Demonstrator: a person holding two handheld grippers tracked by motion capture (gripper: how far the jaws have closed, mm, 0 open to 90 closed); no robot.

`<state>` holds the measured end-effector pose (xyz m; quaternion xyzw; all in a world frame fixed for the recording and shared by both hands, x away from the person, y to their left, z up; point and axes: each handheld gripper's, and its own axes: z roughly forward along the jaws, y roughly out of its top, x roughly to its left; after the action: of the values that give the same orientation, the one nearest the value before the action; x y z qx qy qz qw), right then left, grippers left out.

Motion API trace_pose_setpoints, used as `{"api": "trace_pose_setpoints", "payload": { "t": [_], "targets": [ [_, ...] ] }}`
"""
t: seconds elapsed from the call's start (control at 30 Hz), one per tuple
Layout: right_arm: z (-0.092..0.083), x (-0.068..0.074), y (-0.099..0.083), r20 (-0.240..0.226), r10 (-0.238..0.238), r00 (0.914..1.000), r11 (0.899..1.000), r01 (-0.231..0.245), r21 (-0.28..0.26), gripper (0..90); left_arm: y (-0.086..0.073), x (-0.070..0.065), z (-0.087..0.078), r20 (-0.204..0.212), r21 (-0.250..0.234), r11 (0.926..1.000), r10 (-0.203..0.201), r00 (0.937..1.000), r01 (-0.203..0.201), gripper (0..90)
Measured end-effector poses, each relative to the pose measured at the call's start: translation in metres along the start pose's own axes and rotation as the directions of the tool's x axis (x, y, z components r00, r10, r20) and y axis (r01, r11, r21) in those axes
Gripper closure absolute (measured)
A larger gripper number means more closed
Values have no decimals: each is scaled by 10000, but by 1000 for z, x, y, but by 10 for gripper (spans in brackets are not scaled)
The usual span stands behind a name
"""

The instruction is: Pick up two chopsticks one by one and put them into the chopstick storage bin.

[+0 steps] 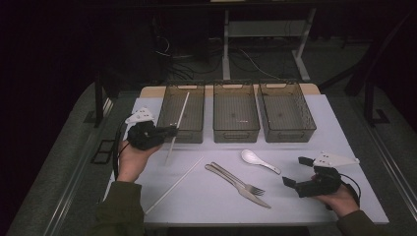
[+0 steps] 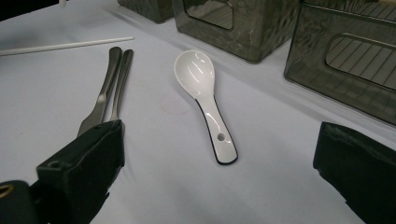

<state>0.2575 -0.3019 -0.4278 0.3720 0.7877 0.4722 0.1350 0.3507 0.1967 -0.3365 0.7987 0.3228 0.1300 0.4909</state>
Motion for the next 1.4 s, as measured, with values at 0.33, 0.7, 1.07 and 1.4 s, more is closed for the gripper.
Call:
{"api": "trace_pose_setpoints", "payload": {
  "t": [0.33, 0.7, 1.07, 1.4],
  "targets": [
    [0, 0, 0, 13, -7, 10000, 10000, 7, -5, 20, 38, 15, 1, -62, -286, 9994, 201, 9998, -203, 845],
    [0, -1, 0, 46, -6, 10000, 10000, 6, -15, 20, 70, 46, 5, -767, -643, 9970, 369, 9964, -419, 845],
    [-1, -1, 0, 8, 56, 10000, 10000, -56, -24, 20, 57, 80, 28, -1338, -45, 10000, -65, 9910, 59, 844],
    [-1, -1, -1, 32, 79, 10000, 10000, -79, -32, 20, 38, 90, 49, -1540, 931, 9954, -65, 9880, 210, 844]
  ]
}}
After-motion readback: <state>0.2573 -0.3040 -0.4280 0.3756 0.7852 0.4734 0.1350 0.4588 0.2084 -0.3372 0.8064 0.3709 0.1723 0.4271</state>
